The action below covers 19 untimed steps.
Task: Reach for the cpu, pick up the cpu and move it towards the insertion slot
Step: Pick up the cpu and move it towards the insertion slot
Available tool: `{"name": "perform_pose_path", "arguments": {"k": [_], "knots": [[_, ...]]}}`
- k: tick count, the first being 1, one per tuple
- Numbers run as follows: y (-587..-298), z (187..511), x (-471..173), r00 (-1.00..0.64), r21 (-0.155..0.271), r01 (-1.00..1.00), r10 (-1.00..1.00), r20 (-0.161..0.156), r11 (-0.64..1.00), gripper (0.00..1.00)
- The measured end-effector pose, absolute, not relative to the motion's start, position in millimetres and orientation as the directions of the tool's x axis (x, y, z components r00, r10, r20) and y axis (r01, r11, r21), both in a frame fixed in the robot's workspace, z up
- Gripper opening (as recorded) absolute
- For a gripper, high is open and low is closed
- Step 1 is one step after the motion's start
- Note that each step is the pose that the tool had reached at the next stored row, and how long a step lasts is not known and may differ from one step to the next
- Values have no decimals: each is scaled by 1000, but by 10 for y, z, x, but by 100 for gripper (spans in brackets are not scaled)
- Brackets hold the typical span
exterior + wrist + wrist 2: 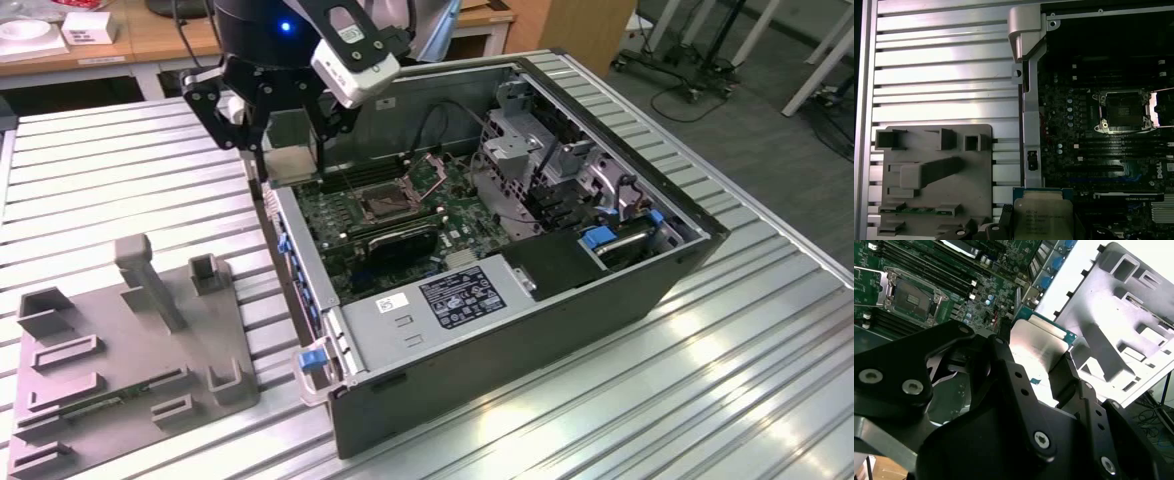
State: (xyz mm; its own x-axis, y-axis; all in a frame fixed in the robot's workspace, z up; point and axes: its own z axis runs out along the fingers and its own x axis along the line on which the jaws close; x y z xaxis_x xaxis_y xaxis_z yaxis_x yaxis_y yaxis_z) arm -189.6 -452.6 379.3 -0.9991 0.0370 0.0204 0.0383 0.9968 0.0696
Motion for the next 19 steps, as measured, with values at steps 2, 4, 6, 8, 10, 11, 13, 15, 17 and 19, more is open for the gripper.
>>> {"name": "perform_pose_path", "arguments": {"k": [2, 4, 6, 8, 10, 11, 13, 15, 17, 19], "knots": [[-4526, 3793, -1884, -999, 70, 38, 37, 20, 997, 55], [-4526, 3793, -1875, -999, 70, 38, 37, 20, 997, 55], [-4526, 3793, -1875, -999, 70, 38, 37, 20, 997, 55], [-4526, 3793, -1866, -999, 70, 38, 37, 20, 997, 55], [-4526, 3793, -1865, -999, 70, 38, 37, 20, 997, 55], [-4526, 3793, -1865, -999, 70, 38, 37, 20, 997, 55], [-4526, 3793, -1865, -999, 70, 38, 37, 20, 997, 55], [-4526, 3793, -1863, -999, 70, 38, 37, 20, 997, 55], [-4526, 3793, -1857, -999, 70, 38, 37, 20, 997, 55], [-4526, 3793, -1844, -999, 69, 38, 37, 20, 997, 55]]}}
